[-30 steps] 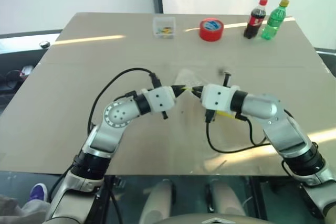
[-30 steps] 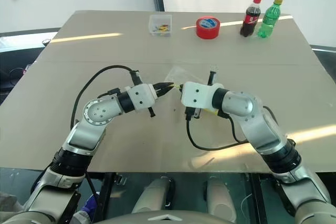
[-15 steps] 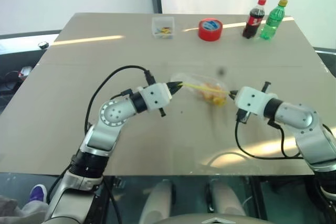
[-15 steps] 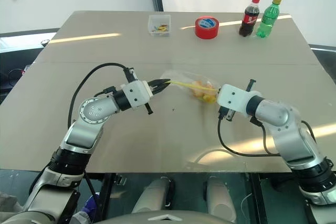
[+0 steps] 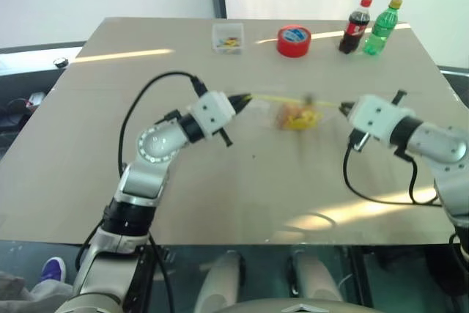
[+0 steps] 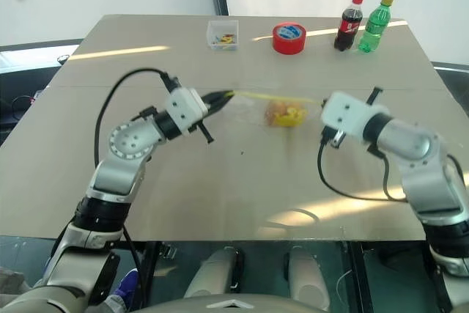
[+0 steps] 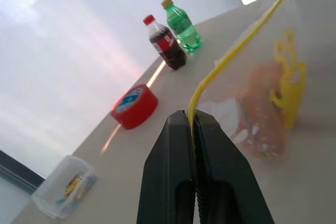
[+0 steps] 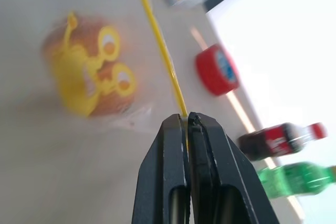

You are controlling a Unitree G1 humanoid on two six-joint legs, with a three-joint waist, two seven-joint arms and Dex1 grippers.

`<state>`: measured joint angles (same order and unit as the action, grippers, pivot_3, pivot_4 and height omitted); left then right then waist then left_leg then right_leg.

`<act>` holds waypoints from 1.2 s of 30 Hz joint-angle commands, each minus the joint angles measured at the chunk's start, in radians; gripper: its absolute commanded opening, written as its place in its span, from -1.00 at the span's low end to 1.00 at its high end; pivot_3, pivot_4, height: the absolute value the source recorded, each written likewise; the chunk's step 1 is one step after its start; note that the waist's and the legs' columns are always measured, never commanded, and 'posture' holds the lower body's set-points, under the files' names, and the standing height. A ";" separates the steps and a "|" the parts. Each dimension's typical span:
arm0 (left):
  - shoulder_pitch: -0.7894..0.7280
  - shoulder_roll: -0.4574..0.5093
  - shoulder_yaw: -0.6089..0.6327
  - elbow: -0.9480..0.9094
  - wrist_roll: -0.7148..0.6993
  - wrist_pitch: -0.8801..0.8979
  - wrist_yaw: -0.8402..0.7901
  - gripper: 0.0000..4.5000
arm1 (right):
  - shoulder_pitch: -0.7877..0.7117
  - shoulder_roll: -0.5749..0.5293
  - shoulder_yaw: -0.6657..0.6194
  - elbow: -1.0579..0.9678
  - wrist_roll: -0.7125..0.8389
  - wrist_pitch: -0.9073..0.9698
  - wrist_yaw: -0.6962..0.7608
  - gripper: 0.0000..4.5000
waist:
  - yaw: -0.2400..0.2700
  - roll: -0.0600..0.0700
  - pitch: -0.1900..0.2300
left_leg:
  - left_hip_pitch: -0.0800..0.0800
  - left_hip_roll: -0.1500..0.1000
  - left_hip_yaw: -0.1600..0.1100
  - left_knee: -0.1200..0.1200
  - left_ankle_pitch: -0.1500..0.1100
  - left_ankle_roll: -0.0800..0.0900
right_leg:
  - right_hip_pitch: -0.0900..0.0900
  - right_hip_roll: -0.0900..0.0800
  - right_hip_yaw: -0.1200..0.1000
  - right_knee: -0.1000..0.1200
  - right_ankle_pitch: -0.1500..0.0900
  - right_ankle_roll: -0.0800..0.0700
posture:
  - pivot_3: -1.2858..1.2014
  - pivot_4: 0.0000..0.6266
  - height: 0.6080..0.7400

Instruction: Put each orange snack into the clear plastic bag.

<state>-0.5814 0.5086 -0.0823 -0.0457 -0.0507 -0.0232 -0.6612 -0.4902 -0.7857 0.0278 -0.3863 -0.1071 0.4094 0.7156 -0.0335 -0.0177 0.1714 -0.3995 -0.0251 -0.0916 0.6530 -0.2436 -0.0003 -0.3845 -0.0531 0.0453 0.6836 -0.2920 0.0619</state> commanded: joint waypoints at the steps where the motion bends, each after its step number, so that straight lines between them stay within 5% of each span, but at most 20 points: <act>1: -0.107 -0.006 0.052 0.116 -0.002 0.017 0.044 -1.00 | -0.123 -0.005 -0.027 0.124 -0.013 -0.041 -0.034 -0.97 | 0.000 0.000 0.000 | 0.000 0.000 0.000 0.000 0.000 0.000 | 0.000 0.000 0.000 0.000 0.000 0.000 | 0.03 -0.52 1.00; 9: -0.390 -0.077 -0.018 0.496 0.085 -0.181 0.078 -1.00 | -0.287 0.067 0.029 0.539 -0.052 -0.328 -0.137 -0.97 | 0.003 -0.001 0.000 | -0.004 -0.004 0.000 -0.001 0.003 -0.004 | -0.002 -0.001 -0.001 -0.004 0.000 0.000 | 0.03 -0.52 1.00; 14: -0.153 0.000 -0.069 0.309 0.008 -0.173 -0.157 -1.00 | -0.070 0.062 -0.034 0.309 0.098 -0.225 -0.027 -0.97 | -0.014 0.000 -0.001 | -0.020 -0.003 0.002 -0.001 0.003 -0.005 | -0.021 -0.003 0.001 -0.003 0.000 0.000 | 0.03 -0.52 1.00; 20: 0.084 0.065 -0.097 0.150 0.028 -0.146 -0.218 -1.00 | 0.185 0.075 -0.024 0.066 0.160 -0.104 0.001 -0.97 | -0.021 0.001 0.000 | -0.031 -0.001 0.002 0.001 0.003 -0.005 | -0.032 -0.002 0.001 -0.001 0.001 0.000 | 0.03 -0.52 1.00; 28: 0.173 0.094 -0.064 0.042 -0.068 -0.011 -0.282 -1.00 | 0.357 0.071 -0.032 -0.074 0.198 0.004 0.018 -0.97 | 0.001 0.002 0.004 | 0.007 0.000 0.000 0.009 -0.001 0.001 | 0.007 0.000 -0.002 0.007 -0.001 0.000 | 0.03 -0.52 1.00; 32: 0.232 0.142 -0.002 -0.064 -0.172 0.099 -0.323 -0.47 | 0.441 0.034 -0.090 -0.077 0.228 0.010 0.048 -0.23 | 0.000 0.002 0.004 | 0.006 0.000 -0.002 0.009 -0.001 0.001 | 0.007 0.000 -0.001 0.007 0.000 0.000 | 0.03 -0.52 1.00; 36: 0.341 0.216 0.089 -0.165 -0.272 0.227 -0.347 0.35 | 0.539 0.006 -0.202 -0.097 0.293 0.031 0.074 0.58 | -0.005 0.002 0.004 | 0.005 0.001 -0.001 0.004 -0.001 0.001 | 0.005 -0.001 -0.001 0.002 0.000 0.000 | 0.03 -0.52 1.00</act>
<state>-0.2731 0.6937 -0.0616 -0.1427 -0.2621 0.1537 -1.0001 0.0199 -0.7585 -0.0857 -0.4360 0.1451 0.4343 0.7697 -0.0384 -0.0153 0.1753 -0.3950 -0.0243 -0.0924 0.6560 -0.2445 0.0007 -0.3792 -0.0539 0.0445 0.6841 -0.2922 0.0620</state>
